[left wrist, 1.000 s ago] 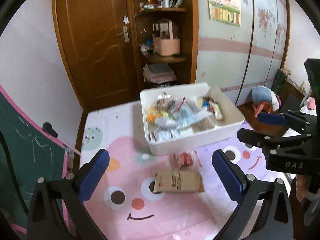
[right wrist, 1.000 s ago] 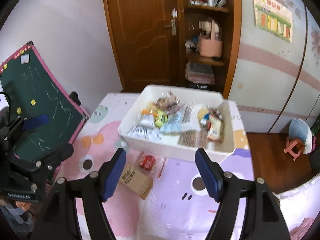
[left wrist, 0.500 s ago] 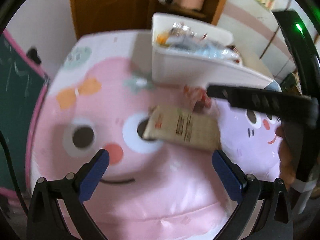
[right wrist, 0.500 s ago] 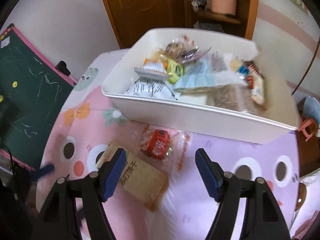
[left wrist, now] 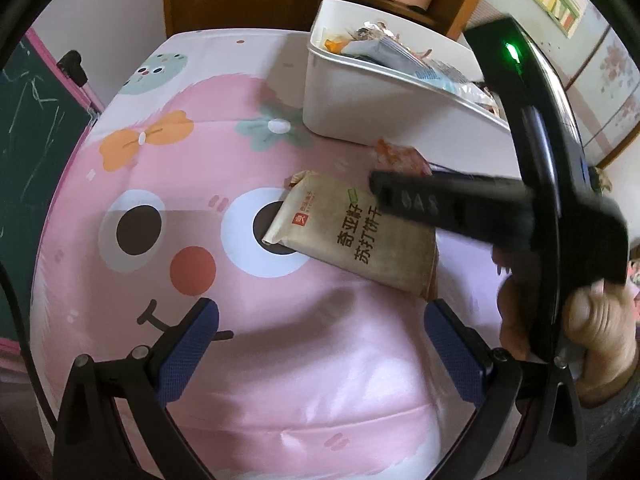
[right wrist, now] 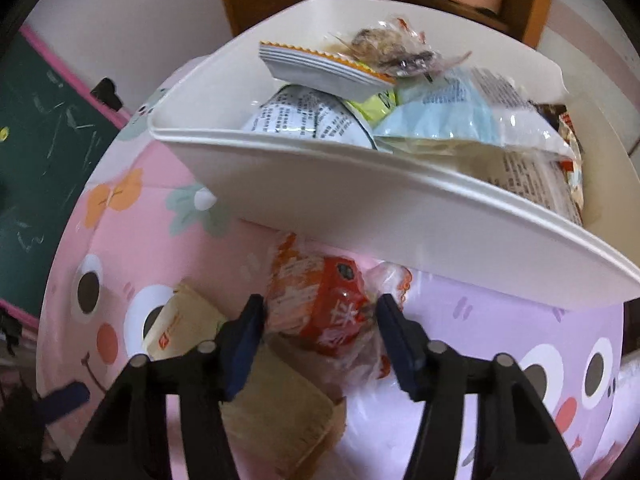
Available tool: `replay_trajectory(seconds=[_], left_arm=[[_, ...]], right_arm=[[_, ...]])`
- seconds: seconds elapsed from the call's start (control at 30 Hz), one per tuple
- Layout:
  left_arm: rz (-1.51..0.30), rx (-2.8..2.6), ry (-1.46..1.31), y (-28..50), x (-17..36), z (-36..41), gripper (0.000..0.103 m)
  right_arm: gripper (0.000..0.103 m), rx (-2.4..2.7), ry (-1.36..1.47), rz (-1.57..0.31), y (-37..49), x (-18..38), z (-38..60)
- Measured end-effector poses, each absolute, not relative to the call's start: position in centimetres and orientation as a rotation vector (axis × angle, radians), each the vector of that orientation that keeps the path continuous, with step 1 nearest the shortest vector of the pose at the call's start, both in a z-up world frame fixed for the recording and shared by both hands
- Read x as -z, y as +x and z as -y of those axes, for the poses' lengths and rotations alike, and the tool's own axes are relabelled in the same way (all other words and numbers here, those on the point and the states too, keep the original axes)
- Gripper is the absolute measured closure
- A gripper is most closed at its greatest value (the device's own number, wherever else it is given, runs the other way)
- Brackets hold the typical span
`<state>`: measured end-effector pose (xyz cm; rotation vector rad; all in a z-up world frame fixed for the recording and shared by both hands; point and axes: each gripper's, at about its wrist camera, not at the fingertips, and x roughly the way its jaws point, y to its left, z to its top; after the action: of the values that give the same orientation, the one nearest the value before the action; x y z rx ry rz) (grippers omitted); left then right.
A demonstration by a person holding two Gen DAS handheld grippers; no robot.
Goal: Organize snacks
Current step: 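Grasp the cream soda-cracker pack with the left tool while the right tool grasps the red-wrapped snack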
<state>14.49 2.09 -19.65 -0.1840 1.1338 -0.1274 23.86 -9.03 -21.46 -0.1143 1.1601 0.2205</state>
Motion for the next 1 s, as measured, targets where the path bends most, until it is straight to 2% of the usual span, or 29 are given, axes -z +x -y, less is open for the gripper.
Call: replay_trajectory(seconds=[0.13,0.37,0.63,0.93,1.0], left_arm=[[-1.129,0.089,-0.234,14.8,19.2,-2.6,0.001],[-1.164,0.023,-0.303,15.1,19.8,-3.5,0.001],[-1.238,-0.063,-0.181,16.0,21.3,-1.6,0.001],[-1.308,-0.1,-0.072,18.0,22.9,2.2,0.001],[-1.322,-0.097,-0.073,17.9,23.3,2.4,0.007]], right_arm=[[0.048,-0.221,-0.179,-1.147,22.2,21.5,9.6],[0.048,-0.319,-0.115,-1.181,18.0,20.9,11.7],[0.048,-0.391,-0.081,-1.181,12.9,20.8,12.1],[0.048,-0.282,0.032,-1.17,11.1,20.5,15.5],[0.048,-0.264,0.048,-1.168,11.2,20.5,15.9]])
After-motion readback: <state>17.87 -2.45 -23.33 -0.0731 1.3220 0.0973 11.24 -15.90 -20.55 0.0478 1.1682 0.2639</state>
